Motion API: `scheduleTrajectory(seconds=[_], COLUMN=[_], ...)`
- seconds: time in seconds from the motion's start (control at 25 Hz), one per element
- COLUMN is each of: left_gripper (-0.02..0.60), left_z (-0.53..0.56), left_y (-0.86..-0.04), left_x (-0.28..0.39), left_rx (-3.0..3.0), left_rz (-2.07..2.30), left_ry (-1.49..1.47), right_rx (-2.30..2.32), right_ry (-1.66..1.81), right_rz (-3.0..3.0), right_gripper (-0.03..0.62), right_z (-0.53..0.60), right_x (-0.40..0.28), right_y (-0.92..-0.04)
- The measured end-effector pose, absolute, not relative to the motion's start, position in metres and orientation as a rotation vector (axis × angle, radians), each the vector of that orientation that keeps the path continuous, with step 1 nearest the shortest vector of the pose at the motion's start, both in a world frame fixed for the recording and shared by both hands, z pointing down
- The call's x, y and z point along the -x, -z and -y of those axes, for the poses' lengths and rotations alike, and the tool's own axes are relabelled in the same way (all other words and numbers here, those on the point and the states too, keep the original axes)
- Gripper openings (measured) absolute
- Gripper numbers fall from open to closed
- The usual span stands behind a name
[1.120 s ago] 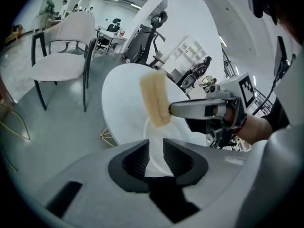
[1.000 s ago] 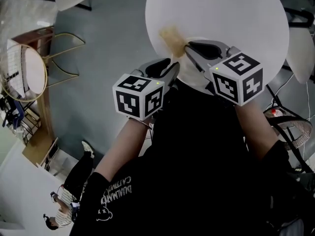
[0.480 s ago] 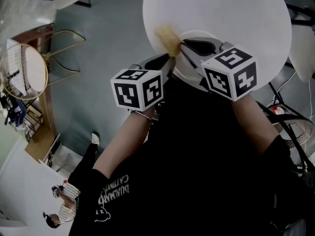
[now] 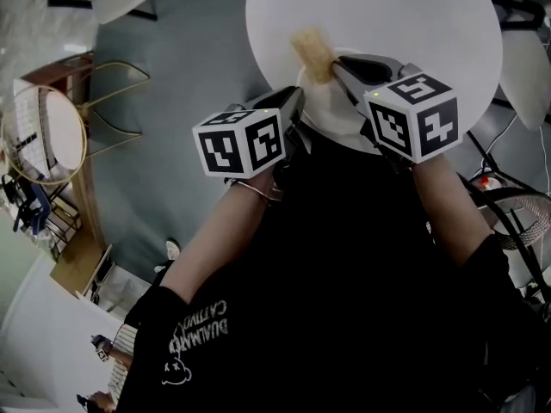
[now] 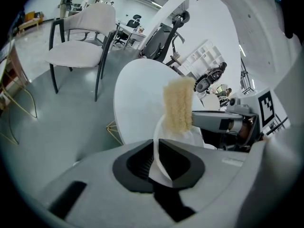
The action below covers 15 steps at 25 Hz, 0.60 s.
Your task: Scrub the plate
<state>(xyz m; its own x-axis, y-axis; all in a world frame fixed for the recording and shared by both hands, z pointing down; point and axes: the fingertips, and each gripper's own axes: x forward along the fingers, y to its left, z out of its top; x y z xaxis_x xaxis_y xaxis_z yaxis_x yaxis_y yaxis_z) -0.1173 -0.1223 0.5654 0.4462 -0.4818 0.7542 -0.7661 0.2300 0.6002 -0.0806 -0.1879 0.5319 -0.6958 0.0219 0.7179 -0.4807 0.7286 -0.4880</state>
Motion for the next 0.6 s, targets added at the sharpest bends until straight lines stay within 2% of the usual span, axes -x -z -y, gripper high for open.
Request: scheduleTrajectory(seconds=[0.6], left_gripper=[0.026], left_z=[0.138], left_y=[-0.548], left_x=[0.115], left_rx=[-1.466], left_rz=[1.052], left_ry=[-0.312], right_rx=[-0.835], right_ry=[-0.939], right_rz=[2.056], right_gripper=[0.038], right_z=[0.216], right_x=[-0.009], right_y=[-0.523])
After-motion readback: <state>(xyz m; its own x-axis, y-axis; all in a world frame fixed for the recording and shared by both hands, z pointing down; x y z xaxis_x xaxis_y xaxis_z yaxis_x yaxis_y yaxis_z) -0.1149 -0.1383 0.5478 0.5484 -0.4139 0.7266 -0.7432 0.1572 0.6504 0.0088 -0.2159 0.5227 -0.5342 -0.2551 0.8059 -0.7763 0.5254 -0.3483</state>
